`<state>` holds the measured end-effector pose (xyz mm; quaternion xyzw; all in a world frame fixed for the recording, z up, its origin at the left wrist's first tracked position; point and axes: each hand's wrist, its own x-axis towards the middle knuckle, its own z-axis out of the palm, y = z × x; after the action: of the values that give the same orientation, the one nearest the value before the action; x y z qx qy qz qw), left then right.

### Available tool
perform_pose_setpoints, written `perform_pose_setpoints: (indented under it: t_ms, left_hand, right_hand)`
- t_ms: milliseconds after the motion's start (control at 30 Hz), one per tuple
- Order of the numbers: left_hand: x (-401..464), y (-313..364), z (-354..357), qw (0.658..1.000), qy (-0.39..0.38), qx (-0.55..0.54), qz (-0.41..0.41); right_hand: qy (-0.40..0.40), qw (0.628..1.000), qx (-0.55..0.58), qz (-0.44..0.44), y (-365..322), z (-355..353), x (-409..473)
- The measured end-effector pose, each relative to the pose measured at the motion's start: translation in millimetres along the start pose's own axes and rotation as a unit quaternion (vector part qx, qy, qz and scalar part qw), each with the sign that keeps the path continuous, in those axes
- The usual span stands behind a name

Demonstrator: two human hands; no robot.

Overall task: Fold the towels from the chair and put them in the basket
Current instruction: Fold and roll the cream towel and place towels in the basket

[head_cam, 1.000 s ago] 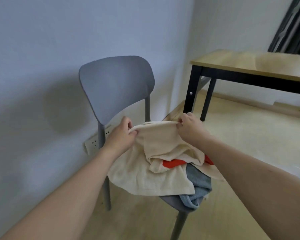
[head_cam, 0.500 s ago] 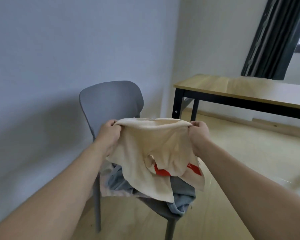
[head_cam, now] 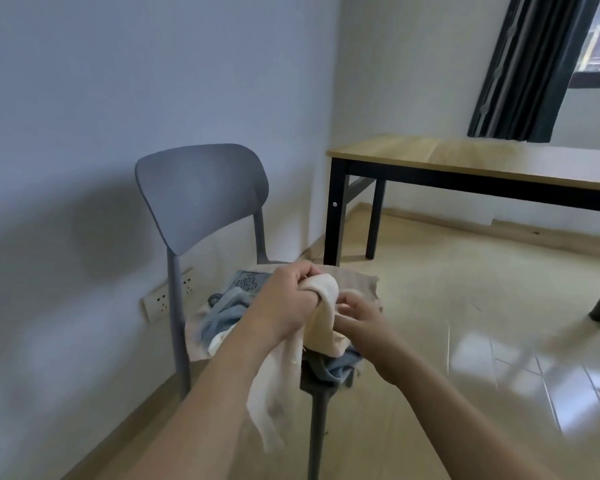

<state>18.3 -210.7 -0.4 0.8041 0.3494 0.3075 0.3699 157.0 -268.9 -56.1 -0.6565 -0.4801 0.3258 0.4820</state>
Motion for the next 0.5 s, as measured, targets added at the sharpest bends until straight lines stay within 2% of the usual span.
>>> perform_pose_setpoints:
  t_ms: [100, 167, 233, 333, 367, 433, 500]
  left_hand:
    - [-16.2, -11.0, 6.4, 0.999, -0.011, 0.031, -0.008]
    - [-21.9, -18.8, 5.8, 0.997, -0.003, 0.074, -0.011]
    - [-28.7, -30.4, 3.7, 0.989, 0.017, 0.146, -0.018]
    - [-37.9, -51.0, -3.9, 0.959, 0.087, 0.267, -0.033]
    - [-38.9, -58.1, -7.6, 0.956, 0.118, 0.267, -0.045]
    - [-39.9, -64.4, -14.3, 0.963, 0.172, 0.19, -0.084]
    - [-40.4, -63.6, -16.7, 0.969, 0.212, 0.054, -0.116]
  right_hand:
    - [-0.004, 0.998, 0.061, -0.02, 14.5, 6.6, -16.8]
    - [0.015, 0.998, 0.056, -0.004, 18.1, 5.2, -20.0]
    - [0.072, 0.994, 0.078, 0.013, 19.7, -0.7, -16.8]
    - [0.172, 0.959, 0.222, 0.042, 13.5, -15.4, -8.9]
    - [0.193, 0.942, 0.268, 0.05, 13.4, -19.7, -6.4]
    - [0.23, 0.917, 0.317, 0.079, 14.8, -25.2, -3.7]
    - [0.266, 0.922, 0.26, 0.106, 21.4, -28.9, -3.0]
